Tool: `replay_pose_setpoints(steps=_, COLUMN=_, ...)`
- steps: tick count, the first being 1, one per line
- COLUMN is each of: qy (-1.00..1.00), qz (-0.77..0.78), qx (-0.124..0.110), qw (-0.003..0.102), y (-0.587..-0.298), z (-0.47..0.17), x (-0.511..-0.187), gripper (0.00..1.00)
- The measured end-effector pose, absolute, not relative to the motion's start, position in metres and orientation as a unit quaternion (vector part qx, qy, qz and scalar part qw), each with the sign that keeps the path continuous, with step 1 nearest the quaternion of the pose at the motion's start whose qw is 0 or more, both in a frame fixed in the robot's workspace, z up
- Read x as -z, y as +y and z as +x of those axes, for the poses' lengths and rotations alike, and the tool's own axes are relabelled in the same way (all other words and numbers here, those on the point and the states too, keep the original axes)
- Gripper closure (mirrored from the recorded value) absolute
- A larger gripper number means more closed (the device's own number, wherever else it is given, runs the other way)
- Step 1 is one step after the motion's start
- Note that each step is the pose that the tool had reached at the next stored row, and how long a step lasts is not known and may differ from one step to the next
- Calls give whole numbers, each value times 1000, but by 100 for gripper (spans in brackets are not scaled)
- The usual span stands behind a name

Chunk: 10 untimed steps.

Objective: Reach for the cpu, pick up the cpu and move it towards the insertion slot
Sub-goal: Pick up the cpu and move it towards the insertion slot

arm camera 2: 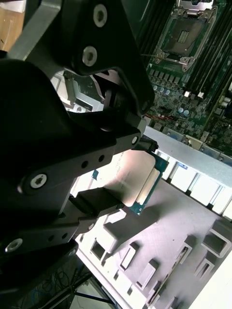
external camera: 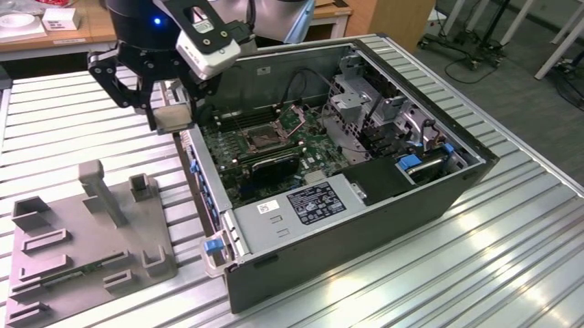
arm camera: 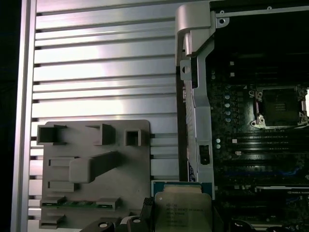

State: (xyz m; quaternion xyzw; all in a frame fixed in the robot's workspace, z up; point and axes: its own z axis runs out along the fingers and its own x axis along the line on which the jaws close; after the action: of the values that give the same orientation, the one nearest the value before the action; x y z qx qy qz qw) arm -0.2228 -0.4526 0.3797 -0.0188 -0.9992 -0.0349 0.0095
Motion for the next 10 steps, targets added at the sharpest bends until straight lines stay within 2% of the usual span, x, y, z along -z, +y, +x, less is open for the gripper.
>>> replay_pose_setpoints(steps=10, qy=-999, qz=-19, qx=35, qw=10, y=-453, z=-219, x=-380, gripper=45)
